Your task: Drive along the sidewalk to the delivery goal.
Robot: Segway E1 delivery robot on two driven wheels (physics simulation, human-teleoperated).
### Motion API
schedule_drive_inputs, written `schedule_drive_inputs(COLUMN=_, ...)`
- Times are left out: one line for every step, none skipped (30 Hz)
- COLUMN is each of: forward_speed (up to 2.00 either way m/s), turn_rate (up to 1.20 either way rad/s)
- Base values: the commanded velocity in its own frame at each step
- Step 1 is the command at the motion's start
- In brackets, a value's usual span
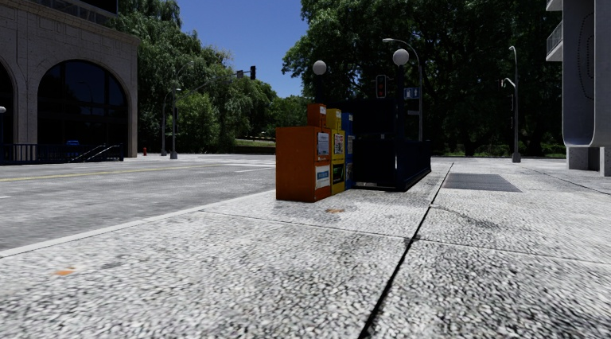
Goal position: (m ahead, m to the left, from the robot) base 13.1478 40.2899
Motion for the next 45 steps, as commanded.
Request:
schedule_drive_inputs(forward_speed=0.0, turn_rate=0.0)
schedule_drive_inputs(forward_speed=0.0, turn_rate=0.0)
schedule_drive_inputs(forward_speed=0.0, turn_rate=0.0)
schedule_drive_inputs(forward_speed=0.0, turn_rate=0.0)
schedule_drive_inputs(forward_speed=0.0, turn_rate=0.0)
schedule_drive_inputs(forward_speed=0.0, turn_rate=0.0)
schedule_drive_inputs(forward_speed=0.0, turn_rate=0.0)
schedule_drive_inputs(forward_speed=0.0, turn_rate=0.0)
schedule_drive_inputs(forward_speed=0.0, turn_rate=0.0)
schedule_drive_inputs(forward_speed=0.0, turn_rate=0.0)
schedule_drive_inputs(forward_speed=0.0, turn_rate=0.0)
schedule_drive_inputs(forward_speed=0.0, turn_rate=0.0)
schedule_drive_inputs(forward_speed=0.0, turn_rate=0.0)
schedule_drive_inputs(forward_speed=0.0, turn_rate=0.0)
schedule_drive_inputs(forward_speed=0.0, turn_rate=0.0)
schedule_drive_inputs(forward_speed=0.0, turn_rate=0.0)
schedule_drive_inputs(forward_speed=0.0, turn_rate=0.0)
schedule_drive_inputs(forward_speed=0.0, turn_rate=0.0)
schedule_drive_inputs(forward_speed=0.0, turn_rate=0.0)
schedule_drive_inputs(forward_speed=0.0, turn_rate=0.0)
schedule_drive_inputs(forward_speed=0.0, turn_rate=0.0)
schedule_drive_inputs(forward_speed=0.0, turn_rate=0.0)
schedule_drive_inputs(forward_speed=0.0, turn_rate=0.0)
schedule_drive_inputs(forward_speed=0.0, turn_rate=0.0)
schedule_drive_inputs(forward_speed=0.0, turn_rate=0.0)
schedule_drive_inputs(forward_speed=0.0, turn_rate=0.0)
schedule_drive_inputs(forward_speed=0.0, turn_rate=0.0)
schedule_drive_inputs(forward_speed=0.0, turn_rate=0.0)
schedule_drive_inputs(forward_speed=0.0, turn_rate=0.0)
schedule_drive_inputs(forward_speed=0.0, turn_rate=0.0)
schedule_drive_inputs(forward_speed=0.34, turn_rate=0.0)
schedule_drive_inputs(forward_speed=0.34, turn_rate=0.0)
schedule_drive_inputs(forward_speed=0.53, turn_rate=0.0)
schedule_drive_inputs(forward_speed=0.63, turn_rate=0.0)
schedule_drive_inputs(forward_speed=0.63, turn_rate=0.0)
schedule_drive_inputs(forward_speed=1.04, turn_rate=0.0)
schedule_drive_inputs(forward_speed=1.67, turn_rate=0.0)
schedule_drive_inputs(forward_speed=2.0, turn_rate=0.0)
schedule_drive_inputs(forward_speed=2.0, turn_rate=0.0)
schedule_drive_inputs(forward_speed=2.0, turn_rate=0.0)
schedule_drive_inputs(forward_speed=2.0, turn_rate=0.0)
schedule_drive_inputs(forward_speed=2.0, turn_rate=0.0)
schedule_drive_inputs(forward_speed=2.0, turn_rate=0.0)
schedule_drive_inputs(forward_speed=2.0, turn_rate=-0.36)
schedule_drive_inputs(forward_speed=2.0, turn_rate=-0.56)
